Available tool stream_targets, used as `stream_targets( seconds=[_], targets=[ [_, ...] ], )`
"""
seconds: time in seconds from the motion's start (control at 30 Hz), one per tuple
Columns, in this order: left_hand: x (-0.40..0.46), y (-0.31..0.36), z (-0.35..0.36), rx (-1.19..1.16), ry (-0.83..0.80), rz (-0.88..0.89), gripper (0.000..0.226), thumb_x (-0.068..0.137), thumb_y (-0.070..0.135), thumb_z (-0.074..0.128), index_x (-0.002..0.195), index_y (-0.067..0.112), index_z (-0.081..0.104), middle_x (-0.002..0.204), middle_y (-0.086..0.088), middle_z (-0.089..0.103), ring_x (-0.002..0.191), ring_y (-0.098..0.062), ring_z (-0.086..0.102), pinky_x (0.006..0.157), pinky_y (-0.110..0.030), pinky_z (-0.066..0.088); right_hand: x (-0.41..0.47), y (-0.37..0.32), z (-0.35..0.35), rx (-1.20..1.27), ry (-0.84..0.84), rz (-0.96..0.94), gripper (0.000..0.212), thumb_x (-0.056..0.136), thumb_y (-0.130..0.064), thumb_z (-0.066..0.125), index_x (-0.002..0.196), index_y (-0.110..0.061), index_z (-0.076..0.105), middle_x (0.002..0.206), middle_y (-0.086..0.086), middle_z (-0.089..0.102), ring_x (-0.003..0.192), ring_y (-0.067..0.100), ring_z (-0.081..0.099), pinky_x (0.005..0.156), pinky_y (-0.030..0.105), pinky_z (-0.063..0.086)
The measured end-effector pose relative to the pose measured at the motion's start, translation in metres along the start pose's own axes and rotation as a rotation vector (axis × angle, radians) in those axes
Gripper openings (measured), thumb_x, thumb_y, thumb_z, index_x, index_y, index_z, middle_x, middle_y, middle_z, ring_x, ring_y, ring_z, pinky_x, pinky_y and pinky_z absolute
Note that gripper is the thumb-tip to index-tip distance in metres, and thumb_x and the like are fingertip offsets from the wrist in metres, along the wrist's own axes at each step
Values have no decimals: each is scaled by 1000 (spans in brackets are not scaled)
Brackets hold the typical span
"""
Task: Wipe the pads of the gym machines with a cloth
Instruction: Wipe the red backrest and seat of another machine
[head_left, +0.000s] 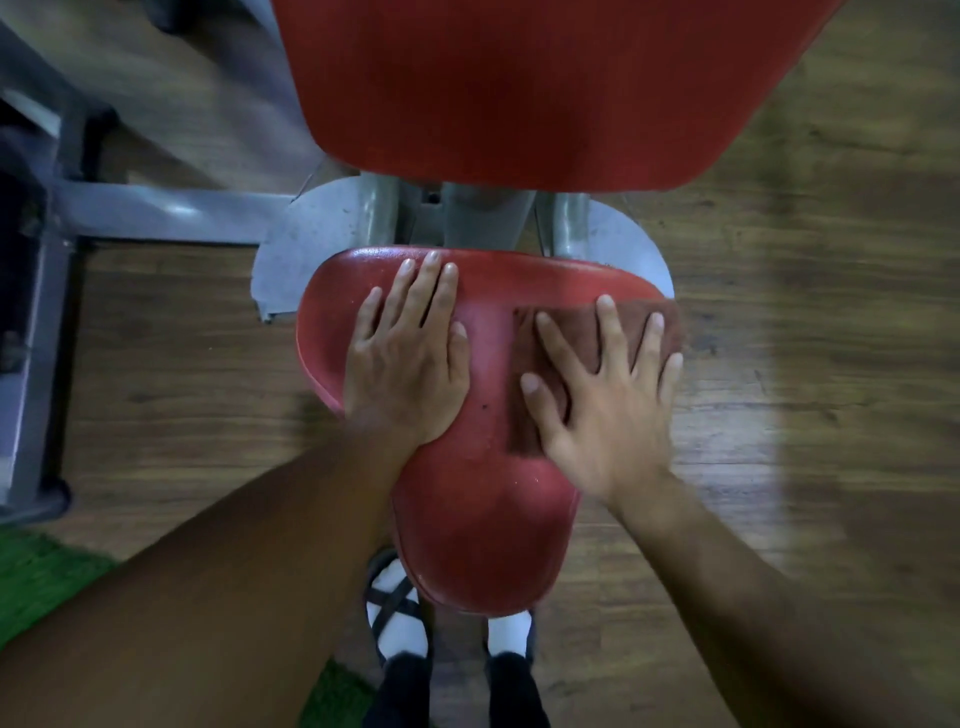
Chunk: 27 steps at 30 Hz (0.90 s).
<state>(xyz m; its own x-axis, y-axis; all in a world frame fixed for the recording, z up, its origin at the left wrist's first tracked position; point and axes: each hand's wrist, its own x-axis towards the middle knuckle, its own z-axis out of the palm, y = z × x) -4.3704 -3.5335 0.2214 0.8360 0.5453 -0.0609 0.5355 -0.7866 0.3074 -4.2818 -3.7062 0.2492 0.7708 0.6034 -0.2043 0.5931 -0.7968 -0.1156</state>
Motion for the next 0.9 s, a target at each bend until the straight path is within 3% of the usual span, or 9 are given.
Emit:
stream_targets(
  seconds=[0.2, 0.3, 0.4, 0.57, 0.7, 0.8, 0.9],
  targets=[
    [-3, 0, -1, 4, 6, 5, 60, 99, 35, 25, 155, 16, 28, 163, -1, 25, 151, -17, 19, 121, -43, 15, -12, -25, 2, 108, -10, 75, 57, 94, -69, 29, 149, -54, 25, 168, 3, 6, 148, 51, -6, 112, 76, 5],
    [-2, -2, -1, -18, 7, 17, 59, 99, 35, 24, 156, 17, 27, 163, 0, 24, 151, -16, 17, 122, -42, 14, -74, -56, 10, 118, 23, -68, 57, 95, -63, 36, 150, -46, 35, 165, 4, 20, 148, 53, 3, 109, 77, 11],
    [-5, -3, 0, -23, 3, -6, 57, 101, 34, 26, 156, 18, 24, 164, 0, 21, 152, -15, 14, 122, -41, 11, -81, -42, 11, 118, 0, -180, 60, 93, -66, 37, 149, -46, 36, 165, 0, 22, 150, 48, 2, 111, 76, 14],
    [-5, -5, 4, -30, 10, -38, 57, 102, 34, 28, 157, 19, 23, 165, 1, 19, 152, -15, 13, 123, -41, 9, -95, -46, 15, 286, 56, -18, 60, 95, -59, 42, 151, -37, 39, 164, 5, 23, 151, 45, 2, 112, 72, 19],
    [-5, -6, 3, -34, 0, -34, 57, 102, 35, 27, 157, 19, 22, 165, 1, 18, 152, -15, 12, 123, -41, 8, -151, -51, 27, 214, 97, -256, 62, 94, -62, 48, 149, -33, 45, 159, 7, 35, 150, 42, 18, 111, 67, 21],
    [-7, -5, 3, -22, -3, -42, 58, 103, 36, 26, 157, 18, 19, 165, 1, 16, 152, -15, 11, 123, -41, 6, -128, -23, 34, 226, 170, -428, 64, 90, -65, 56, 142, -27, 53, 150, 10, 48, 145, 42, 32, 110, 71, 28],
    [-8, -5, 4, -10, 0, -37, 59, 102, 37, 26, 157, 18, 20, 165, 1, 16, 152, -15, 10, 123, -41, 7, -107, -12, 35, 298, 198, -532, 62, 88, -60, 59, 137, -22, 60, 148, 12, 50, 144, 41, 33, 110, 69, 27]
  ],
)
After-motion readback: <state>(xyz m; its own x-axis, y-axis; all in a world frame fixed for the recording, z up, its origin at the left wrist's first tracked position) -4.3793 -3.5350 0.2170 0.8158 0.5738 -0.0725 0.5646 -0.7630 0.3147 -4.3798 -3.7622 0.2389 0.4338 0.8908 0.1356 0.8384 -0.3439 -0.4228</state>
